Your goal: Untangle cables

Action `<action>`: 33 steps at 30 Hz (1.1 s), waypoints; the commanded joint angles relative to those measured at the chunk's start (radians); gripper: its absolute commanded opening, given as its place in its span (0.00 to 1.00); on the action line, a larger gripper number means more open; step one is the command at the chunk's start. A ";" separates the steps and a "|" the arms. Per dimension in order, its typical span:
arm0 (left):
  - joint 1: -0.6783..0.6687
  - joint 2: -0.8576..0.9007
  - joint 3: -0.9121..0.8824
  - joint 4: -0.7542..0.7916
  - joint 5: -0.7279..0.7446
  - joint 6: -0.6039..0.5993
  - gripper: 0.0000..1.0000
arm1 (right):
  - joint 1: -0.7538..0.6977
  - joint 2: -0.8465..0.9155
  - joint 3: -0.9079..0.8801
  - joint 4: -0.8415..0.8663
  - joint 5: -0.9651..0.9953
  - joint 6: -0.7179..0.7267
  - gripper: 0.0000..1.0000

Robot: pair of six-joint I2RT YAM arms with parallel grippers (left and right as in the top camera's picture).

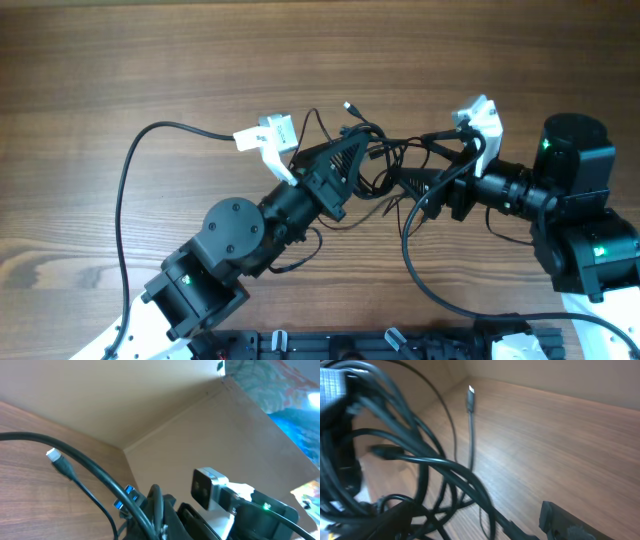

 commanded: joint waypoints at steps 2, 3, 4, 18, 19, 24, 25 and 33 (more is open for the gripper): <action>0.003 -0.058 0.010 0.018 0.062 0.048 0.04 | -0.002 0.004 0.003 0.005 0.231 0.026 0.84; 0.003 -0.078 0.010 0.018 0.064 0.047 0.04 | -0.002 0.004 0.003 0.005 0.272 0.037 0.84; 0.003 -0.100 0.010 0.019 0.078 0.047 0.04 | -0.002 0.005 0.003 0.005 0.301 0.046 0.84; 0.003 -0.170 0.010 -0.042 -0.037 0.069 0.04 | -0.002 -0.042 0.003 -0.043 0.288 0.138 0.86; 0.003 -0.169 0.010 -0.042 -0.046 0.069 0.04 | -0.002 -0.062 0.003 -0.043 0.262 0.137 0.87; 0.003 -0.155 0.010 -0.041 -0.057 0.069 0.04 | -0.002 -0.148 0.003 -0.040 0.047 0.056 0.90; 0.003 -0.151 0.010 -0.038 -0.064 0.069 0.04 | -0.002 -0.155 0.003 -0.040 0.017 0.055 0.90; 0.003 -0.093 0.010 0.016 -0.074 0.065 0.04 | -0.002 -0.155 0.003 -0.044 -0.059 0.061 0.91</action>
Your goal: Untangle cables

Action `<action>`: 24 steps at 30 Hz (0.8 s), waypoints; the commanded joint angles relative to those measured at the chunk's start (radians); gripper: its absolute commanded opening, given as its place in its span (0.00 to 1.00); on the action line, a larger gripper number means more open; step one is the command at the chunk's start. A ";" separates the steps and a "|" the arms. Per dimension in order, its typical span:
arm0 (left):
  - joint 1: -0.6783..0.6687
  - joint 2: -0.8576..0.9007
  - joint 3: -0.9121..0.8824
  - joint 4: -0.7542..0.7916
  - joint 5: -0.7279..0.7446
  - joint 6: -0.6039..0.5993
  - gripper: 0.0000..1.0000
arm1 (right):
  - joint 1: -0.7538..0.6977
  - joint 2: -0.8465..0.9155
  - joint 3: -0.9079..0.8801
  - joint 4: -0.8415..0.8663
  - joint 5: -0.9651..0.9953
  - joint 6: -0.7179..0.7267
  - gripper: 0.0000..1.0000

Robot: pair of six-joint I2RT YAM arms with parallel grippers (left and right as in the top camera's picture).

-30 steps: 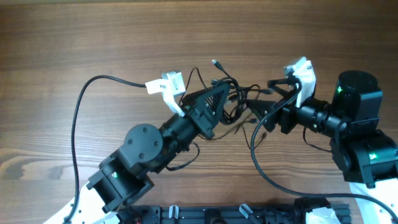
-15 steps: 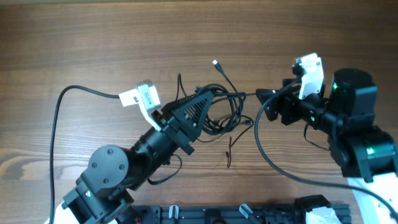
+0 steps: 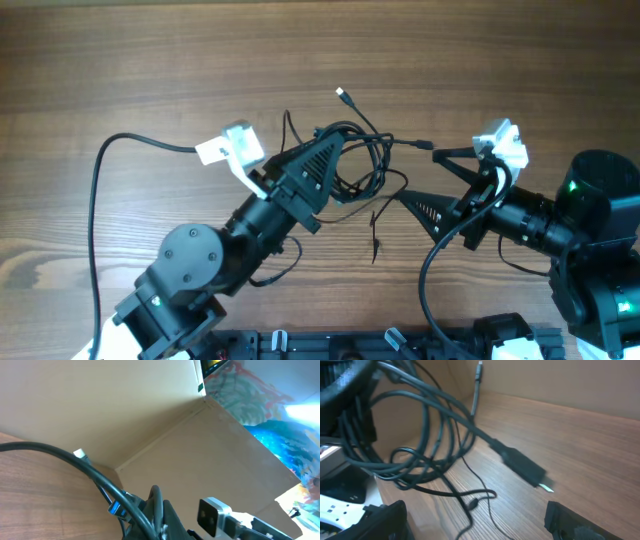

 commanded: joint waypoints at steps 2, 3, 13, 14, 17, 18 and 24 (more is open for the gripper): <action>0.003 0.018 0.010 0.033 -0.017 0.017 0.04 | -0.002 -0.006 0.003 -0.004 -0.031 -0.021 0.90; 0.003 0.018 0.010 0.037 -0.017 0.017 0.04 | -0.002 -0.006 0.003 -0.006 -0.028 -0.021 0.90; 0.003 0.047 0.010 0.084 -0.013 0.015 0.04 | -0.002 -0.002 0.003 0.016 0.012 0.157 0.92; 0.002 0.062 0.010 0.105 0.002 0.008 0.04 | -0.002 0.003 0.003 0.021 0.018 0.174 0.92; 0.002 0.119 0.010 0.192 0.072 0.007 0.04 | -0.002 0.015 0.003 0.034 0.031 0.199 0.92; 0.002 0.128 0.010 0.196 0.076 -0.013 0.04 | -0.002 0.018 0.003 0.034 0.047 0.201 0.92; 0.002 0.131 0.010 0.226 0.101 -0.045 0.04 | -0.002 0.054 0.003 0.030 0.204 0.225 0.93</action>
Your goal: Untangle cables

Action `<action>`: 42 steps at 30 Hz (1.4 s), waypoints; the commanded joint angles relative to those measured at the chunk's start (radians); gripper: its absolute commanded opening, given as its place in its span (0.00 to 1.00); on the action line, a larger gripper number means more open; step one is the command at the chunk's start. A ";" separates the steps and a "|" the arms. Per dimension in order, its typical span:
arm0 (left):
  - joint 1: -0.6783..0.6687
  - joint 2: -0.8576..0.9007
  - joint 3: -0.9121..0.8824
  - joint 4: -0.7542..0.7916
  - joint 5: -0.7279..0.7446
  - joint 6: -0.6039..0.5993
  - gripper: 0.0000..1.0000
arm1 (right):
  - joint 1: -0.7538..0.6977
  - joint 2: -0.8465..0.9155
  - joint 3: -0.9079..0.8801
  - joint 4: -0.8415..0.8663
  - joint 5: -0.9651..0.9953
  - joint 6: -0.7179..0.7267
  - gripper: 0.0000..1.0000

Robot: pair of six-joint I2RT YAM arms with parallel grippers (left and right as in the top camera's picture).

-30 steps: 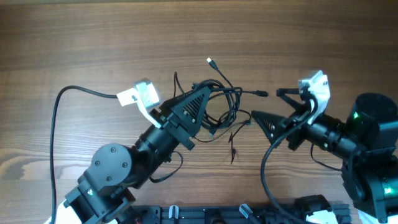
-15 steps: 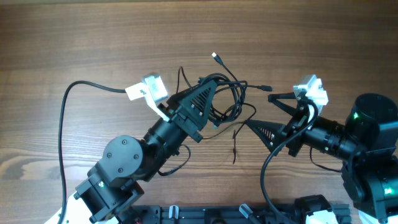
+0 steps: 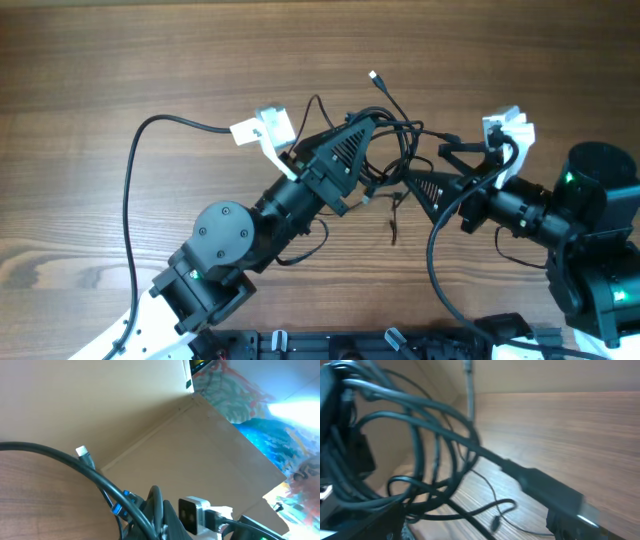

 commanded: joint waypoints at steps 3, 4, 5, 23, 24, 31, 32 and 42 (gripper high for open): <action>0.002 -0.007 0.011 0.047 0.051 -0.049 0.04 | -0.002 0.065 0.003 0.008 0.097 0.050 0.93; 0.002 -0.007 0.011 0.051 0.056 -0.055 0.04 | -0.002 0.085 0.003 0.014 0.084 0.061 0.93; 0.002 -0.007 0.011 0.050 0.056 -0.055 0.04 | -0.002 0.099 0.003 0.014 0.075 0.065 0.93; 0.180 -0.205 0.011 -0.032 0.104 -0.043 0.04 | -0.002 0.255 0.002 -0.113 0.770 0.119 1.00; 0.213 -0.234 0.011 -0.051 0.103 -0.043 0.04 | -0.002 0.264 0.002 -0.115 0.783 0.119 1.00; 0.423 -0.366 0.011 -0.229 0.108 -0.053 0.04 | -0.002 0.270 0.002 -0.115 0.798 0.116 1.00; 0.423 -0.365 0.011 -0.243 0.108 -0.055 0.04 | -0.002 0.270 0.002 -0.115 0.772 0.103 1.00; 0.423 -0.355 0.011 -0.366 0.108 -0.075 0.04 | -0.002 0.211 0.002 -0.103 0.112 -0.380 1.00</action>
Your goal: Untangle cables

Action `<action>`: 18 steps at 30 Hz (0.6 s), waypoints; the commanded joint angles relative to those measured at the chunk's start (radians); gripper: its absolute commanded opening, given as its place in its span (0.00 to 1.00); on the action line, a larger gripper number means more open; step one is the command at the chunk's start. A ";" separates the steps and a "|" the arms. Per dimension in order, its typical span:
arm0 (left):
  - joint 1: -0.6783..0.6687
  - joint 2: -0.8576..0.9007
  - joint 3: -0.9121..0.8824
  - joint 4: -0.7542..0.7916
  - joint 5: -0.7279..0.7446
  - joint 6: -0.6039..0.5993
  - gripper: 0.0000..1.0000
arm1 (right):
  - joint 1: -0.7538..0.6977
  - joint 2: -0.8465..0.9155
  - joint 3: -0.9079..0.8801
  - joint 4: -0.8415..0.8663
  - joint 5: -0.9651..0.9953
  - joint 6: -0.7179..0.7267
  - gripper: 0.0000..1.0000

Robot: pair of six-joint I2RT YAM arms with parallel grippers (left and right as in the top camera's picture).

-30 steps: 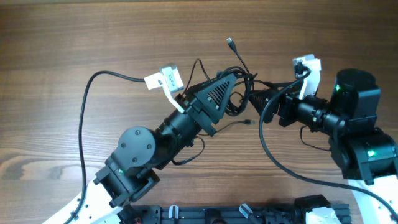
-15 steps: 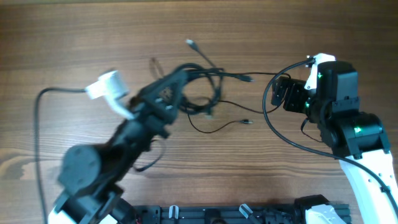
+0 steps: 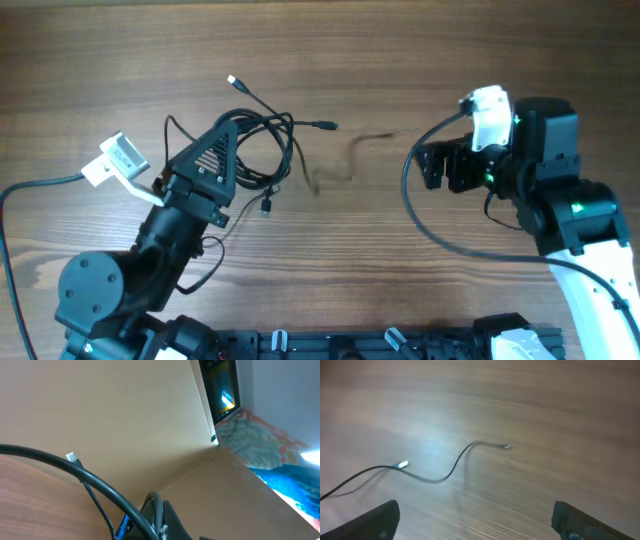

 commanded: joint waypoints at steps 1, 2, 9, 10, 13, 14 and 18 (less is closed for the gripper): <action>0.004 0.009 0.016 -0.012 0.004 -0.063 0.04 | -0.002 -0.064 -0.004 -0.002 -0.303 -0.175 1.00; 0.003 0.015 0.016 -0.013 0.026 -0.063 0.04 | -0.002 -0.076 -0.004 0.001 -0.315 -0.175 1.00; 0.002 0.163 0.016 0.026 0.335 -0.155 0.04 | -0.002 -0.177 -0.004 0.078 -0.410 -0.173 1.00; 0.002 0.199 0.016 0.056 0.396 -0.155 0.04 | -0.002 -0.190 -0.004 0.085 -0.409 -0.174 1.00; 0.002 0.324 0.016 0.189 0.597 -0.155 0.04 | -0.002 -0.212 -0.004 0.080 -0.409 -0.175 0.99; 0.002 0.358 0.016 0.241 0.657 -0.155 0.04 | -0.002 -0.213 -0.004 0.075 -0.409 -0.176 0.99; 0.003 0.473 0.016 0.464 0.876 -0.155 0.04 | -0.002 -0.213 -0.004 0.063 -0.409 -0.175 0.96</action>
